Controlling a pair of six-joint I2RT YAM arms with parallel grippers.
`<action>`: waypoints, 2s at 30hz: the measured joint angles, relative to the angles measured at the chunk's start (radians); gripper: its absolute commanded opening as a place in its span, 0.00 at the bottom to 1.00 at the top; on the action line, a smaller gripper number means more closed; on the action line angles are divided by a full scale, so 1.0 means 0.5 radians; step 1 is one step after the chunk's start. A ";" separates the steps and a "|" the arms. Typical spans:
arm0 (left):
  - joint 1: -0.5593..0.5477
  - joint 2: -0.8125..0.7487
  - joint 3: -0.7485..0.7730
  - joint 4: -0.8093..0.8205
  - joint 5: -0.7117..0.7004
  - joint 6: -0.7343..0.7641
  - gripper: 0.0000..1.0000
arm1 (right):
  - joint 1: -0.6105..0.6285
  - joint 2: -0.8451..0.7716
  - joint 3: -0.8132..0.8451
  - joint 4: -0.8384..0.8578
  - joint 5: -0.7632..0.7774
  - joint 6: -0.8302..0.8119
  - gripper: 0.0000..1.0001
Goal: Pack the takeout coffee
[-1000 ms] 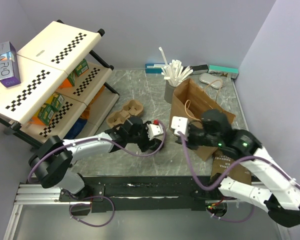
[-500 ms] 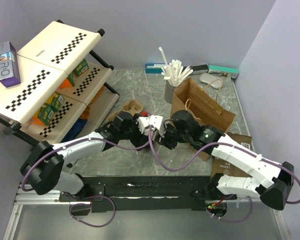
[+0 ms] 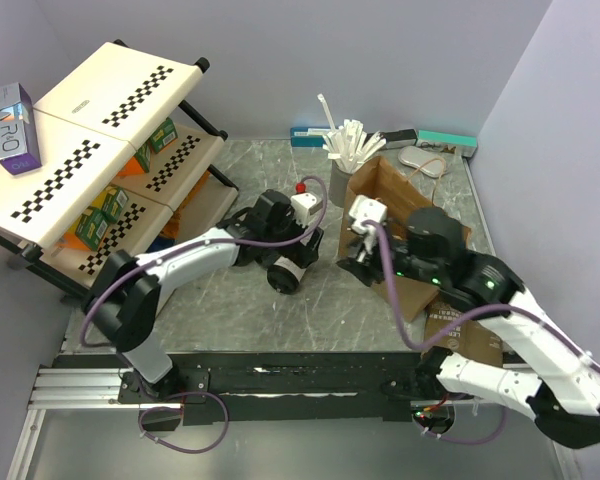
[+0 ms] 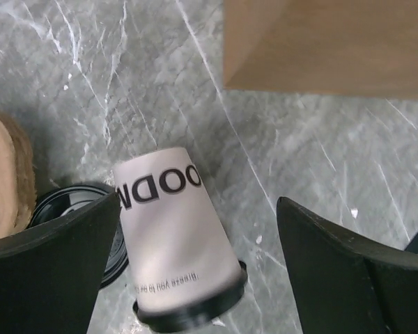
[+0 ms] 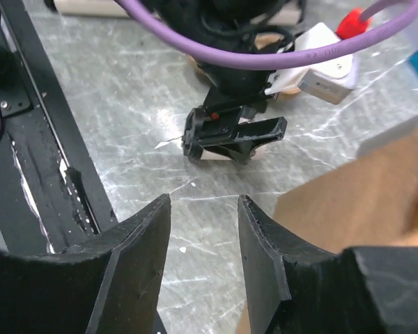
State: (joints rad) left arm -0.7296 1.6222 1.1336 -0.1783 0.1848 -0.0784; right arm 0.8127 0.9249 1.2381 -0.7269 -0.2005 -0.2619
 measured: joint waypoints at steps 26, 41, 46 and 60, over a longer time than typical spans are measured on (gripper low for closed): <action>0.006 0.472 0.146 -0.240 -0.076 -0.149 0.82 | -0.139 -0.136 -0.018 -0.102 -0.134 -0.147 0.53; 0.253 0.468 0.296 -0.259 0.446 -0.410 0.70 | 0.378 -0.067 -0.460 0.207 0.034 -1.138 0.70; 0.398 0.412 0.290 -0.231 0.618 -0.722 0.72 | 0.684 -0.044 -0.862 0.730 0.346 -1.454 0.82; 0.478 0.224 0.031 0.021 0.877 -1.504 0.71 | 0.874 0.546 -1.218 2.023 0.848 -2.061 0.89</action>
State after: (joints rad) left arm -0.4904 1.7340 1.1492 -0.1680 0.6235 -0.8303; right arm 1.2495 1.1976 0.6292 0.2848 0.2234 -1.2922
